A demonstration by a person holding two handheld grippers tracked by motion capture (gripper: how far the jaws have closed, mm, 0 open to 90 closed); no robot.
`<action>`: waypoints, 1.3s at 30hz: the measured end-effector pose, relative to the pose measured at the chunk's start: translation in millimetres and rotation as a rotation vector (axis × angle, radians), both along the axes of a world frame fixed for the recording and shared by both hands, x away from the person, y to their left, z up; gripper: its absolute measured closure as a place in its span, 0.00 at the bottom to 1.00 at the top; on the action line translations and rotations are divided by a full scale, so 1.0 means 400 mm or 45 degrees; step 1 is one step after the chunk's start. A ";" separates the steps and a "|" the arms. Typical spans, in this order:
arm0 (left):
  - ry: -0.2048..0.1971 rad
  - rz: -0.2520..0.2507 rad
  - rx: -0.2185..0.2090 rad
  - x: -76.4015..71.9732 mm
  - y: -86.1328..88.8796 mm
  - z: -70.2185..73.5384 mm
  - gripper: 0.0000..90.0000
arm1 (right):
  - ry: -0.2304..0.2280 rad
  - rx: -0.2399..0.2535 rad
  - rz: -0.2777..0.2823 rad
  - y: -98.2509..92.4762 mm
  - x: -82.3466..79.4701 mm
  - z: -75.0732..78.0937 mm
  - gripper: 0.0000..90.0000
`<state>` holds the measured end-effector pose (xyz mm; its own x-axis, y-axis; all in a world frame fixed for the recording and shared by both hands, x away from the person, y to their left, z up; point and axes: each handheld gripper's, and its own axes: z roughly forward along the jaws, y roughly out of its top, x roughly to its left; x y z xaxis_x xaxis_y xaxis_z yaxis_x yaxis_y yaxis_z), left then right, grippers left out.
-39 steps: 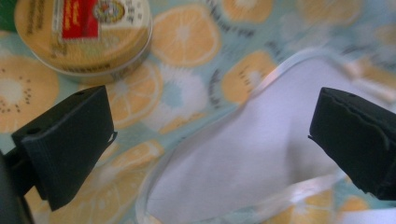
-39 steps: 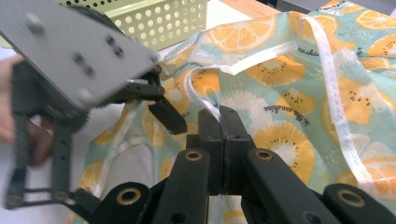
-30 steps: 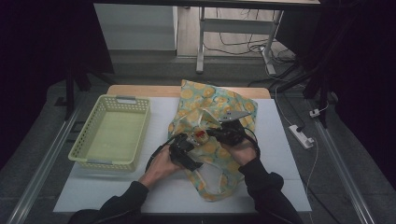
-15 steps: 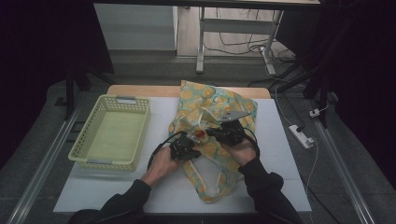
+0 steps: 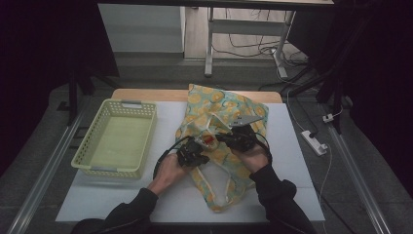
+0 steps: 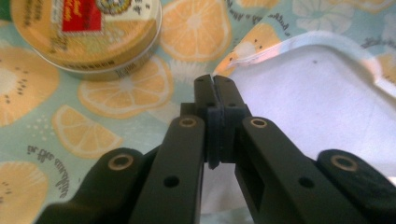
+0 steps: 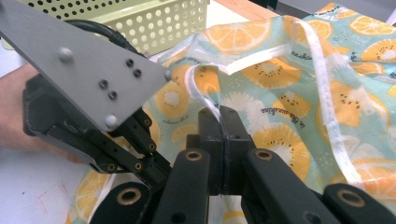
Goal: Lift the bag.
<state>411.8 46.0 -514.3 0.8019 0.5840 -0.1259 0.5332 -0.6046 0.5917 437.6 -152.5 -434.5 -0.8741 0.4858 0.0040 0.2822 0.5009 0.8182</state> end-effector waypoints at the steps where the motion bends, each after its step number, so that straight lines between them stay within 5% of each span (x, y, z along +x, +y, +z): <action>1: 0.000 -0.001 0.000 -0.001 0.001 0.005 1.00 | 0.000 -0.001 -0.001 -0.001 0.000 0.002 1.00; 26: -0.002 0.038 -0.229 -0.009 0.058 0.112 1.00 | 0.006 0.060 0.036 0.001 -0.006 0.047 1.00; 39: 0.014 0.041 -0.324 0.005 0.110 0.197 1.00 | 0.005 0.074 0.076 0.029 -0.006 0.089 1.00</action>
